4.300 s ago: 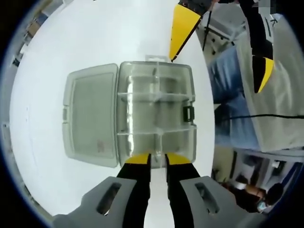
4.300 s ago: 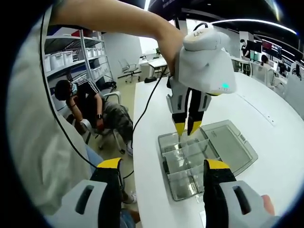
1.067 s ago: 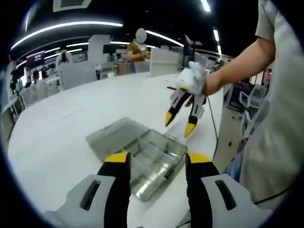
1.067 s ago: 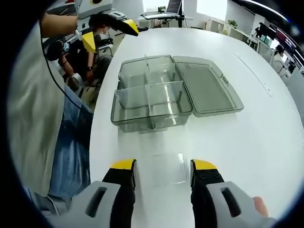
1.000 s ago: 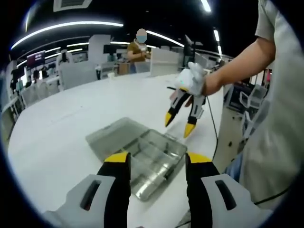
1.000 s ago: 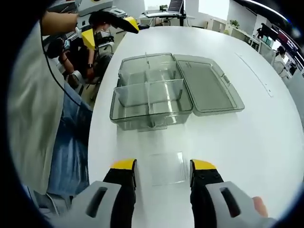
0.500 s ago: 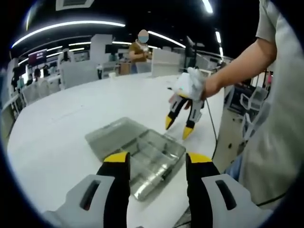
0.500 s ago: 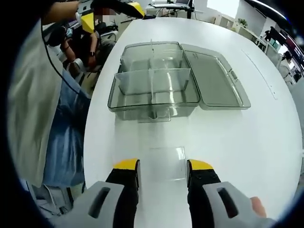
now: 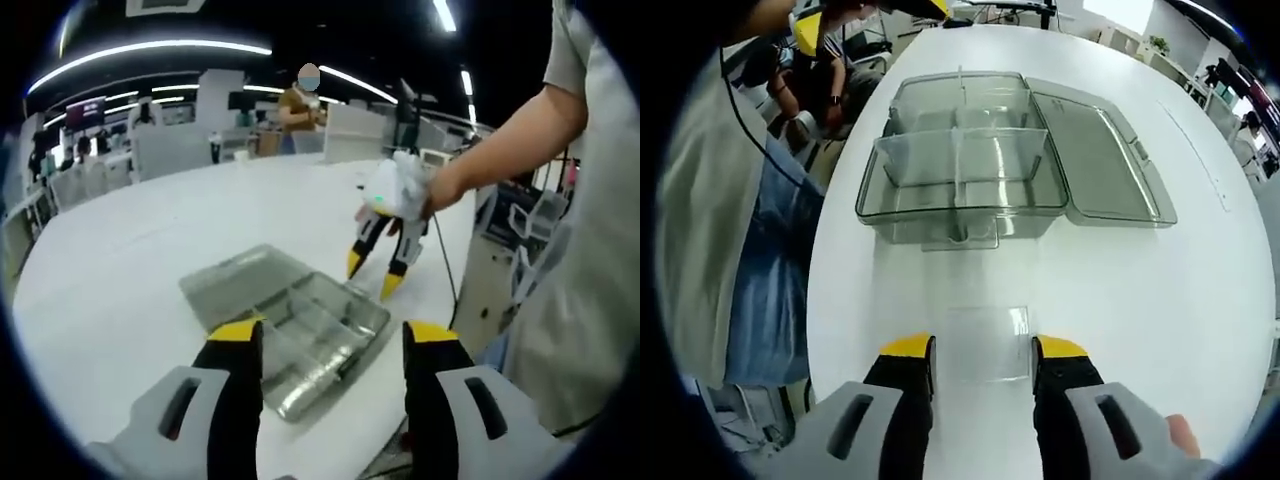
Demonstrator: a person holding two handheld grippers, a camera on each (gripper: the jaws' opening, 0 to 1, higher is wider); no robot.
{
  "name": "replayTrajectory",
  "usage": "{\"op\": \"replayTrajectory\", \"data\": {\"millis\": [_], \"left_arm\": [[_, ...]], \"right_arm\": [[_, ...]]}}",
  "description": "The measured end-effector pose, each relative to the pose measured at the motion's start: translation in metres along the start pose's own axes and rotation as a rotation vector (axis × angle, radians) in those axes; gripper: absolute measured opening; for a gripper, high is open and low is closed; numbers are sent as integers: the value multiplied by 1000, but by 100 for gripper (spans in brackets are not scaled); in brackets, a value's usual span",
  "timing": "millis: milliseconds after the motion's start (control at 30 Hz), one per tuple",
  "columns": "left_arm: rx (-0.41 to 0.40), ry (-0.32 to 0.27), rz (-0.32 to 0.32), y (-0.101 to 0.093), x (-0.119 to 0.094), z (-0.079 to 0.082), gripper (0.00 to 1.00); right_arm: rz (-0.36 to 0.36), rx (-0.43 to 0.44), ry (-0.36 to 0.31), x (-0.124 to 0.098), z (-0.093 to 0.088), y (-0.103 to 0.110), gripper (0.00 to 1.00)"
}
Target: Insert the divider into the dual guide fixture by aligning both edges with the guide slots and pushing it downward to the bottom, including one-sided entry, uneven engagement, binding, and posture correction.
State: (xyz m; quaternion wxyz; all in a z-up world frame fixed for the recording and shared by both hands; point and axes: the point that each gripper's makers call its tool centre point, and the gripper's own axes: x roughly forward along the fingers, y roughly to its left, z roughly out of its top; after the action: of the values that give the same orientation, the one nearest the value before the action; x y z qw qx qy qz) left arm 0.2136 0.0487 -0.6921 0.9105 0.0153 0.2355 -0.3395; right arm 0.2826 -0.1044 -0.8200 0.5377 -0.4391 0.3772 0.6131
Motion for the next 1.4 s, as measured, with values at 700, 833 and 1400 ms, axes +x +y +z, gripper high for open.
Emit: {"op": "replayTrajectory", "data": {"millis": [700, 833, 1400], "left_arm": [[-14, 6, 18, -3, -8, -11, 68], [-17, 5, 21, -3, -10, -12, 68], [-23, 11, 29, 4, -17, -17, 69]], "right_arm": [[10, -19, 51, 2, 4, 1, 28], [8, -18, 65, 2, 4, 1, 27], [-7, 12, 54, -2, 9, 2, 27]]}}
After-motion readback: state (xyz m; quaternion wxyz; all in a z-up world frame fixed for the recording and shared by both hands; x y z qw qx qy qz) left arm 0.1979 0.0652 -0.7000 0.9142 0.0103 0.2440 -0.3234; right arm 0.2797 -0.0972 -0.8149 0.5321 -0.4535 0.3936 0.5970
